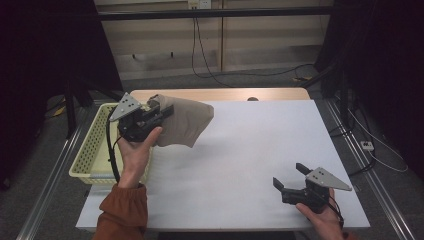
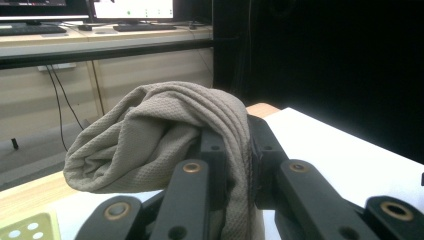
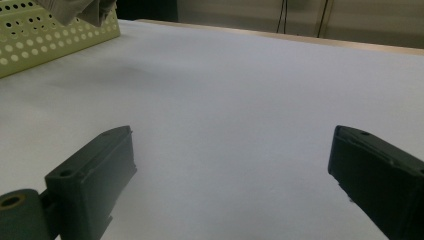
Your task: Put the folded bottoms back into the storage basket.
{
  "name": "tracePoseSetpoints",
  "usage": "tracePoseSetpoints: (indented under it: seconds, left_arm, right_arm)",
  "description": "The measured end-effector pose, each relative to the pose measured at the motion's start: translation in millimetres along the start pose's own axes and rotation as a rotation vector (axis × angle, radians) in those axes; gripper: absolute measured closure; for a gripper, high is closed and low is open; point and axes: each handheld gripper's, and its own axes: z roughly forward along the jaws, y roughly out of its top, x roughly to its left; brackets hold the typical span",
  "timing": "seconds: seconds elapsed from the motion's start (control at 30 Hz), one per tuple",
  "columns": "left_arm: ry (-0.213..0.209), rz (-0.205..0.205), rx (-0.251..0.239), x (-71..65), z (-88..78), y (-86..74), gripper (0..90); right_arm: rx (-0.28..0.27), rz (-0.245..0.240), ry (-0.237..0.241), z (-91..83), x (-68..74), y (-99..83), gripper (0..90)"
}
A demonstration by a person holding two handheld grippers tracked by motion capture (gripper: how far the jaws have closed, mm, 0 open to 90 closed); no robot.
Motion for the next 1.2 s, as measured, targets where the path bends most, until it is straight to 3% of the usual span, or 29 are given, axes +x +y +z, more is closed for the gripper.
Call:
tracePoseSetpoints:
  seconds: [0.3, 0.67, 1.2]
  left_arm:
    - [0.006, 0.005, -0.005, -0.8, -4.9, 4.6, 80.5]
    - [0.03, 0.006, -0.027, 1.3, -25.5, 12.7, 80.5]
    - [0.097, -0.015, -0.084, 16.9, -79.5, 18.0, 80.5]
  right_arm:
    - [0.0, 0.005, -0.005, -0.5, 0.2, 0.3, 4.1]
    - [0.005, -0.005, -0.005, 0.4, -0.5, -0.1, 4.0]
    - [0.006, 0.002, -0.004, 0.7, 0.4, 0.2, 4.1]
